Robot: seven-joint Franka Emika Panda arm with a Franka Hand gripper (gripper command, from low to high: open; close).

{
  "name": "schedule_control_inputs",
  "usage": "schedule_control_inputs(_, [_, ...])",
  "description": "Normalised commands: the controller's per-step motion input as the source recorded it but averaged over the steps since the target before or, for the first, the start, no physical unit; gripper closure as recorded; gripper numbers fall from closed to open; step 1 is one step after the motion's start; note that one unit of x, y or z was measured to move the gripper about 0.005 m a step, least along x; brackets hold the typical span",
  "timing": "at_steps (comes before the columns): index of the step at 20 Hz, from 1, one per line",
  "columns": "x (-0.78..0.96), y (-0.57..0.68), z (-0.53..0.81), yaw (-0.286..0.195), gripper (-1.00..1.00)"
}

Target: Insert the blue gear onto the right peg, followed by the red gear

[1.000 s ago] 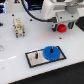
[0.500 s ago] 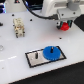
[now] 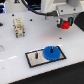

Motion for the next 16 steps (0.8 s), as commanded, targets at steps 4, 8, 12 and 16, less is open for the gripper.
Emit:
schedule_control_inputs(4, [0.49, -0.29, 0.34, 0.0, 1.0])
schedule_control_inputs(8, [0.52, -0.32, 0.31, 0.0, 1.0])
schedule_control_inputs(12, [0.54, -0.33, 0.32, 0.0, 1.0])
schedule_control_inputs(16, [0.6, -0.33, 0.27, 0.0, 1.0])
